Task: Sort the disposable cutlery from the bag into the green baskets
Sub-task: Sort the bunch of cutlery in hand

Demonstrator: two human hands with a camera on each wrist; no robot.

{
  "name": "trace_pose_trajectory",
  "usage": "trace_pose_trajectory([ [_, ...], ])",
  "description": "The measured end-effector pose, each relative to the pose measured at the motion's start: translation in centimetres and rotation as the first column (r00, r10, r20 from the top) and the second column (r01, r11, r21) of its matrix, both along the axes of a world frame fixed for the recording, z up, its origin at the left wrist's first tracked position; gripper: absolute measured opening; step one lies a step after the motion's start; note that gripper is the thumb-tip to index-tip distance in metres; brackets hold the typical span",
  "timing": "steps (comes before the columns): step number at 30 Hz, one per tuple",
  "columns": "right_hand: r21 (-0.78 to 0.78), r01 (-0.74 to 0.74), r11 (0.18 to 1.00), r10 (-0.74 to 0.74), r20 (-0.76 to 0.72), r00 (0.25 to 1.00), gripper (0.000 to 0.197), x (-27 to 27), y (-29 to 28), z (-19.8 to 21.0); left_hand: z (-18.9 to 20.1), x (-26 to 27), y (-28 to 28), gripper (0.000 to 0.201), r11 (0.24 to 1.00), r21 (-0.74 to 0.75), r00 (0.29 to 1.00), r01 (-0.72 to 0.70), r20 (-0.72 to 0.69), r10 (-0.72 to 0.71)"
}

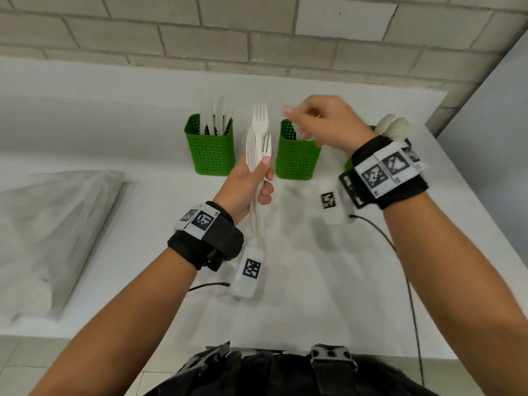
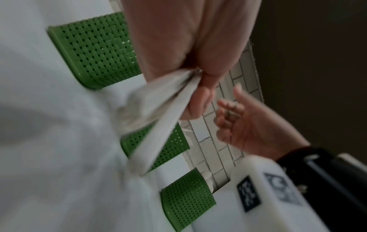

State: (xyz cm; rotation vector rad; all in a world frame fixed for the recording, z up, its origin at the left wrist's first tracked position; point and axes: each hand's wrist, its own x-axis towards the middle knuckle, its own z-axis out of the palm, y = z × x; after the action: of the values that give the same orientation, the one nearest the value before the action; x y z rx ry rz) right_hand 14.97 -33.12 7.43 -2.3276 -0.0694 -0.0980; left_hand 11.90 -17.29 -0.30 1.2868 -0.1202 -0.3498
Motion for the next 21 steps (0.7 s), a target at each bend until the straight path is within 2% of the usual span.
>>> trace_pose_trajectory([
  [3,-0.079,-0.178,0.981,0.173,-0.068,0.983,0.047,-1.6,5.6,-0.6,0.3,0.0,1.0,0.013,0.992,0.113,0.995,-0.056,0.088,0.046],
  [5,-0.141,-0.180,0.973,0.178,-0.025,0.984,0.048,-1.7,8.3,-1.4,0.6,0.1,2.2,0.020,0.980,0.180,0.987,-0.087,0.150,0.060],
  [10,-0.171,-0.126,0.977,0.135,0.043,0.990,0.028,-1.0,12.4,-2.1,0.6,0.1,6.5,0.029,0.978,0.187,0.984,-0.097,0.166,0.066],
  [12,-0.123,-0.083,0.989,0.095,0.099,0.991,0.027,-0.6,13.6,-2.2,0.5,0.1,8.1,0.029,0.986,0.132,0.989,-0.102,0.121,0.086],
  [14,0.011,-0.030,0.999,0.028,0.133,0.991,0.023,0.0,14.6,-2.3,0.5,0.1,9.4,0.020,0.993,0.092,0.994,-0.075,0.088,0.067],
  [17,0.181,-0.020,0.983,0.003,0.095,0.996,0.021,0.6,16.3,-2.8,0.4,0.3,11.0,0.006,0.992,0.105,0.995,-0.062,0.080,0.054],
  [19,0.194,-0.050,0.980,0.044,0.036,0.998,0.028,0.5,17.6,-3.4,0.3,0.7,11.8,0.012,0.987,0.137,0.993,-0.087,0.093,0.074],
  [21,0.116,-0.072,0.991,0.067,0.048,0.997,0.027,0.5,18.6,-3.9,0.0,1.1,12.4,0.021,0.980,0.173,0.991,-0.098,0.107,0.080],
])
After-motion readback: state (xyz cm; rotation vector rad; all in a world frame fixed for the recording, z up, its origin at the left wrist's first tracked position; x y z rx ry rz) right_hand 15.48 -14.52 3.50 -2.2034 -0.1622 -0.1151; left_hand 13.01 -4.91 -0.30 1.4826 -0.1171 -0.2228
